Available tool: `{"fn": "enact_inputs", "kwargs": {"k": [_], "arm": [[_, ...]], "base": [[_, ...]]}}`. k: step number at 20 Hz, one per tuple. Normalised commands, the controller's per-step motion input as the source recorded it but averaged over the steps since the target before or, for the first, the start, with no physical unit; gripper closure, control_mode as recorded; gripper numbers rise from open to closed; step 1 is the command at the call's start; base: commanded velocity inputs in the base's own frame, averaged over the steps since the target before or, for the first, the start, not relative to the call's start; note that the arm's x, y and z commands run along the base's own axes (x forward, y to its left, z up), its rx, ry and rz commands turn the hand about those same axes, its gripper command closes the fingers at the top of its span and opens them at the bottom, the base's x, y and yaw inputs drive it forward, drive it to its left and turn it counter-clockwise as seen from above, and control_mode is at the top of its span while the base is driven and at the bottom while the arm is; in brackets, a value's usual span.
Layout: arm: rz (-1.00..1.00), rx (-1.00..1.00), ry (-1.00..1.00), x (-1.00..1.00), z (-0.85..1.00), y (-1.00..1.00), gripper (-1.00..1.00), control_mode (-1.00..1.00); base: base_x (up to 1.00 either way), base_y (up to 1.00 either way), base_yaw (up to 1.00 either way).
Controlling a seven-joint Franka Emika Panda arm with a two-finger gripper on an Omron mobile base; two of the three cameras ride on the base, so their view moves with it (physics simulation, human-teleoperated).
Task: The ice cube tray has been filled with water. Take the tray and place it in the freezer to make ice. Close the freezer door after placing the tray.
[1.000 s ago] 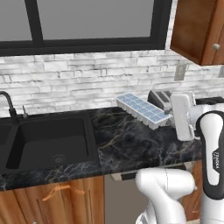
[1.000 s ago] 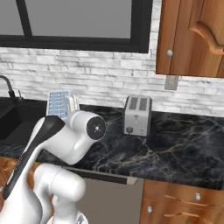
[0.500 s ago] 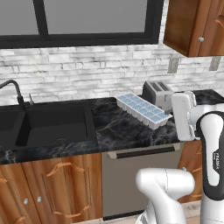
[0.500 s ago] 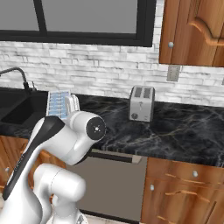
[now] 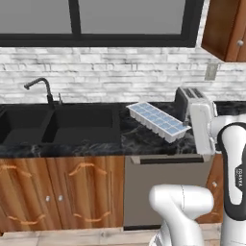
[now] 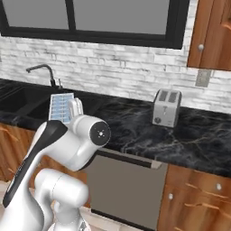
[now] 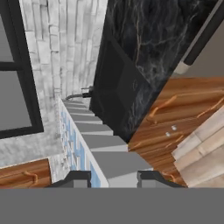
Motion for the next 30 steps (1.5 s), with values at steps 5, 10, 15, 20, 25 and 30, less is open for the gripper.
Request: {"fn": "enact_inputs", "kwargs": {"k": [5, 10, 15, 20, 25, 30], "arm": [[0.0, 0.0, 0.0, 0.0, 0.0, 0.0, 1.0, 1.0], [0.0, 0.0, 0.0, 0.0, 0.0, 0.0, 1.0, 1.0], [0.0, 0.0, 0.0, 0.0, 0.0, 0.0, 1.0, 1.0], [0.0, 0.0, 0.0, 0.0, 0.0, 0.0, 1.0, 1.0], [0.0, 0.0, 0.0, 0.0, 0.0, 0.0, 1.0, 1.0], [0.0, 0.0, 0.0, 0.0, 0.0, 0.0, 1.0, 1.0]], "base": [[0.0, 0.34, 0.41], [0.0, 0.39, 0.44], [0.0, 0.39, 0.48], [0.0, 0.42, 0.51], [0.0, 0.37, 0.54], [0.0, 0.44, 0.54]]}}
